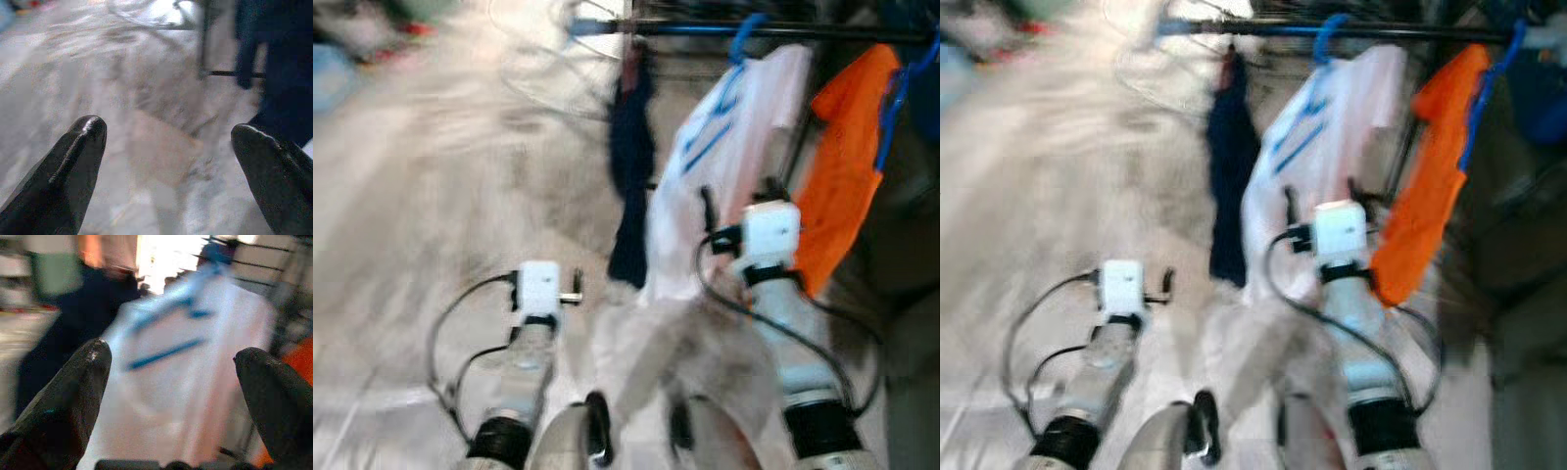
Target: Hang hanger
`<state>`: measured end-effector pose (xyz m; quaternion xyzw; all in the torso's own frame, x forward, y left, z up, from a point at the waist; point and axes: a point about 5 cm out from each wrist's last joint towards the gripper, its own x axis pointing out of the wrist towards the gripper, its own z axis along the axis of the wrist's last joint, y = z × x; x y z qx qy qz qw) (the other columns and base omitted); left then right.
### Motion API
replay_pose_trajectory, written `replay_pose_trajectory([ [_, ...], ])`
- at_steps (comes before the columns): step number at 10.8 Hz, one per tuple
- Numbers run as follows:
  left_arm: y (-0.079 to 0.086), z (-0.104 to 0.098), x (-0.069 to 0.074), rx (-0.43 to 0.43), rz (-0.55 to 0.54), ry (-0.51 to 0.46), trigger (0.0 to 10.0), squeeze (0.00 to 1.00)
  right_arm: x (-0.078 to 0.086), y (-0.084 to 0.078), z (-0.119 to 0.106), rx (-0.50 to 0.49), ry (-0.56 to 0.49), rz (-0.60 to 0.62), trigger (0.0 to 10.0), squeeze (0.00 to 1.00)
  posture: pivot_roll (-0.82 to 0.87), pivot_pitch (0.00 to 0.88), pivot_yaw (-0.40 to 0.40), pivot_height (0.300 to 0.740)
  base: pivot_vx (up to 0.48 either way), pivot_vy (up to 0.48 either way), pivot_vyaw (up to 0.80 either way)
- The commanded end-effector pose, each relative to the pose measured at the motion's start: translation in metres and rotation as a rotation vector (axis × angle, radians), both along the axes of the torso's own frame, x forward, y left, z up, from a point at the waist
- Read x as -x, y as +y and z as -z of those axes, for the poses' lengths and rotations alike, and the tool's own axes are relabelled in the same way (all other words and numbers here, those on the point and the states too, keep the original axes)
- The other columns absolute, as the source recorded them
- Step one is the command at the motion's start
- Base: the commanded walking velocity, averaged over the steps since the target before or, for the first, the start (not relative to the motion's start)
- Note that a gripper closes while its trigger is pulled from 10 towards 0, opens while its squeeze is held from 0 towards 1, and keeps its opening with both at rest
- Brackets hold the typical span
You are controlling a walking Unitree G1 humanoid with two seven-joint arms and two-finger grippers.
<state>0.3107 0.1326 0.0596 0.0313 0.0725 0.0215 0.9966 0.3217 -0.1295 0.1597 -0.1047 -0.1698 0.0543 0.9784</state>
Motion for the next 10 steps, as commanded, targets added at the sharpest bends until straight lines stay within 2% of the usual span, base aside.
replay_pose_trajectory([
  [1, 0.001, 0.013, 0.008, 0.001, -0.012, 0.055, 10.0, 0.00, 0.001, -0.004, 0.005, 0.000, 0.024, 0.011, 10.0, 0.00, -0.07, 0.269, 0.092, 0.740, -0.390, 0.000, 0.00],
  [4, 0.000, 0.015, 0.008, -0.008, 0.002, 0.053, 10.0, 0.00, 0.002, -0.003, 0.012, 0.011, 0.045, 0.002, 10.0, 0.00, -0.07, 0.265, 0.089, 0.740, -0.360, 0.000, 0.00],
  [6, 0.011, 0.032, 0.012, -0.055, 0.005, 0.121, 10.0, 0.00, 0.005, 0.001, 0.045, -0.034, 0.180, -0.082, 10.0, 0.00, -0.09, 0.242, 0.061, 0.740, 0.000, 0.000, 0.00],
  [7, 0.019, 0.047, 0.018, -0.097, -0.005, 0.196, 10.0, 0.00, 0.007, -0.004, 0.074, -0.088, 0.321, -0.077, 10.0, 0.00, -0.11, 0.217, 0.054, 0.740, 0.000, 0.000, 0.00],
  [8, 0.033, 0.070, 0.032, -0.155, -0.006, 0.328, 10.0, 0.00, 0.015, -0.010, 0.115, -0.164, 0.531, -0.042, 10.0, 0.00, -0.11, 0.188, 0.058, 0.740, 0.000, 0.000, 0.00],
  [9, 0.039, 0.087, 0.046, -0.232, 0.019, 0.437, 10.0, 0.00, 0.022, -0.011, 0.137, -0.188, 0.651, -0.046, 10.0, 0.00, -0.12, 0.158, 0.062, 0.740, 0.000, 0.000, 0.00],
  [10, 0.052, 0.110, 0.074, -0.298, 0.055, 0.600, 10.0, 0.00, 0.037, -0.015, 0.165, -0.202, 0.800, -0.024, 10.0, 0.00, -0.15, 0.132, 0.054, 0.740, 0.000, 0.000, 0.00],
])
